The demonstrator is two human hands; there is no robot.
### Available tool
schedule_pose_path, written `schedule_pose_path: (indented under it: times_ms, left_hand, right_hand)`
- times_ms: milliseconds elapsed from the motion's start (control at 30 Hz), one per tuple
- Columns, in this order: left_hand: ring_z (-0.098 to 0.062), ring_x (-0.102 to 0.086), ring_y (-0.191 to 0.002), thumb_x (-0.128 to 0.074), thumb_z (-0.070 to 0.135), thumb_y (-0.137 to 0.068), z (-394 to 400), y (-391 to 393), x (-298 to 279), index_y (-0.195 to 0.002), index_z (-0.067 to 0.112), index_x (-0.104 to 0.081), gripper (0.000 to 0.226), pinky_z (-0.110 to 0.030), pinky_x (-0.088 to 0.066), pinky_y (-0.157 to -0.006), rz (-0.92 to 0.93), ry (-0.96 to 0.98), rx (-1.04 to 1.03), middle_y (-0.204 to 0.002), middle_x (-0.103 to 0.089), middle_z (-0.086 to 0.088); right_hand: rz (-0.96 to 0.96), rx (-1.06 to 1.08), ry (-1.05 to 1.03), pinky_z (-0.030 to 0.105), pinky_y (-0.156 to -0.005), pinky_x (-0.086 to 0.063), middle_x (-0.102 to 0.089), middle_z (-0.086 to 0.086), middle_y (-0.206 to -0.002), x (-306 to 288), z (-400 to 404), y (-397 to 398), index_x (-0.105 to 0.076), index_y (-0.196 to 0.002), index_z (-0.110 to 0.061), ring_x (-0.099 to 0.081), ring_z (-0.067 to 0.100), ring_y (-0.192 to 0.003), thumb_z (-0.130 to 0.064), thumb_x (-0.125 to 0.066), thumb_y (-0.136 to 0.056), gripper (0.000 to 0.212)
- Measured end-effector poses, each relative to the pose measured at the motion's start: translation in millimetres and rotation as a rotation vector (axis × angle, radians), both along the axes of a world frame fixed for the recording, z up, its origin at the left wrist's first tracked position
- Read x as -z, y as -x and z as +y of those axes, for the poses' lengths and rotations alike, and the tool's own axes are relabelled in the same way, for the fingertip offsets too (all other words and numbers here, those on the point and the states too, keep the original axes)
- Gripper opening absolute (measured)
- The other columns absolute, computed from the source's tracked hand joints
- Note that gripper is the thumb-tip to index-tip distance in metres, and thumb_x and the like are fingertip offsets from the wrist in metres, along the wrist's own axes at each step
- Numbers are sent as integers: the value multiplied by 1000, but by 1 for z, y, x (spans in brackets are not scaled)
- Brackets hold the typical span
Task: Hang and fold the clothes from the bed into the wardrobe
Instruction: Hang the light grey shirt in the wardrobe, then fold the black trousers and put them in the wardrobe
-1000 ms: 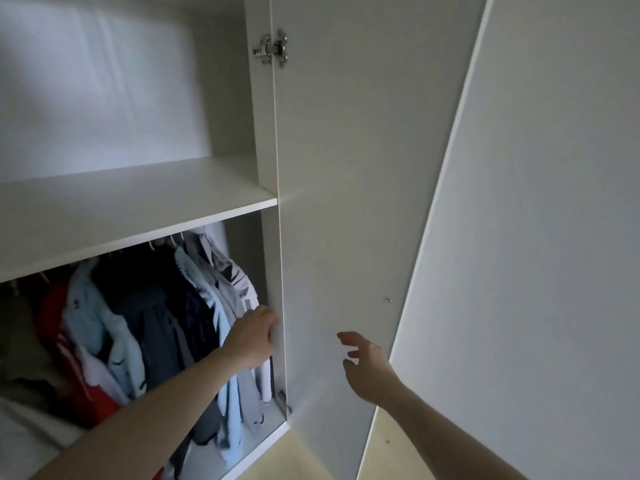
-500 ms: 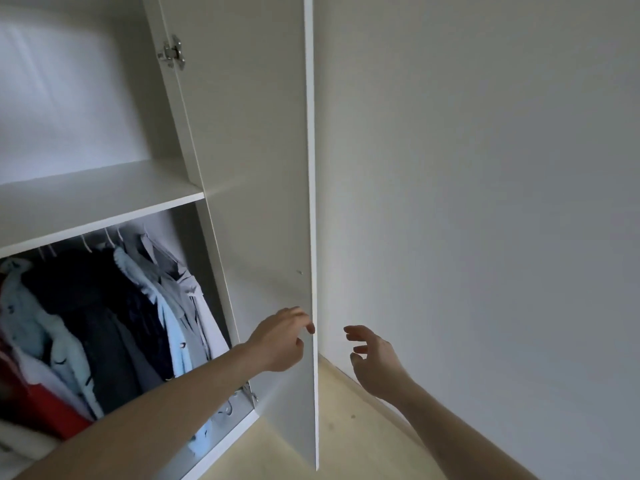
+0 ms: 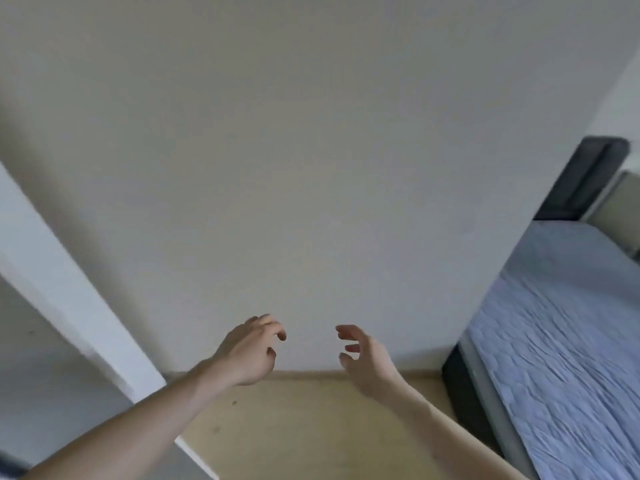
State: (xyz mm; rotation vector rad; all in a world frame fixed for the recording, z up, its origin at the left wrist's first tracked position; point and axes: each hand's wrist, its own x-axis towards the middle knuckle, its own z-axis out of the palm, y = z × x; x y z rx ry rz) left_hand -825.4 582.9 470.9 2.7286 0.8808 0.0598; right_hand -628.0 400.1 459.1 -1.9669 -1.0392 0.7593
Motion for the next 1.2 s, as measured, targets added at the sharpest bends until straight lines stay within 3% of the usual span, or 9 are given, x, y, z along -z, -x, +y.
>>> schedule_pose_path:
  times_ms: [100,233,333,467,567,667,800,933,1200]
  left_hand:
    - [-10,-50,-122,-47,16,-84,-26,-69,9,-120,36,-59,42,-27,-42,-86,3,34,154,-131,-51,19]
    - [-12,-52,-125,-47,19,-84,-91,-160,11,-119,34,-61,40,-31,-47,-99,5,59,370,-131,-53,16]
    - [-11,-54,-123,-47,17,-86,-147,-216,11,-118,35,-62,40,-28,-46,-97,-22,58,484,-131,-54,17]
    - [-10,-54,-120,-49,16,-87,-248,-293,11,-117,34,-63,38,-25,-45,-94,-24,81,612,-129,-55,17]
    - [-11,-54,-121,-50,15,-86,-316,-335,18,-117,32,-64,38,-26,-45,-97,1,84,669,-128,-56,15]
    - [-12,-54,-122,-51,17,-86,-388,-379,20,-118,31,-64,37,-28,-45,-101,20,121,712,-129,-56,13]
    - [-12,-55,-121,-47,25,-82,-458,-421,20,-115,35,-62,38,-34,-48,-102,79,157,772,-128,-56,14]
    - [-12,-57,-116,-44,31,-80,-509,-471,20,-113,38,-60,38,-34,-50,-96,130,166,817,-125,-54,16]
    - [-15,-56,-120,-52,24,-89,-605,-597,26,-121,33,-63,35,-36,-48,-101,129,169,1011,-131,-54,11]
  right_hand:
    - [7,174,35,25,-88,-54,-60,-15,-132,9,-59,-42,-55,-139,-32,-62,9,-112,-8,-56,-95,50]
    - [-28,421,54,8,-85,-48,-63,-14,-130,16,-154,-84,-57,-140,-29,-63,0,-105,-7,-54,-92,52]
    - [-2,547,60,21,-94,-52,-61,-15,-131,19,-224,-107,-55,-141,-33,-62,3,-110,-10,-55,-94,52]
    - [-18,692,71,8,-82,-46,-59,-17,-129,25,-333,-147,-54,-139,-33,-60,-2,-104,-10,-56,-97,48]
    - [-22,762,97,12,-87,-46,-59,-18,-130,30,-403,-170,-55,-137,-33,-61,4,-112,-12,-59,-98,44]
    - [4,823,112,4,-73,-44,-60,-16,-130,29,-478,-200,-55,-137,-32,-61,6,-112,-12,-61,-98,44]
    - [0,895,111,17,-85,-50,-59,-12,-136,20,-550,-235,-54,-141,-28,-61,11,-117,-13,-62,-98,46]
    - [15,963,107,16,-85,-47,-59,-10,-138,19,-609,-268,-53,-142,-27,-60,11,-118,-14,-63,-98,46]
    - [47,1164,95,26,-92,-52,-61,-8,-135,21,-706,-325,-56,-140,-27,-61,13,-116,-14,-64,-97,46]
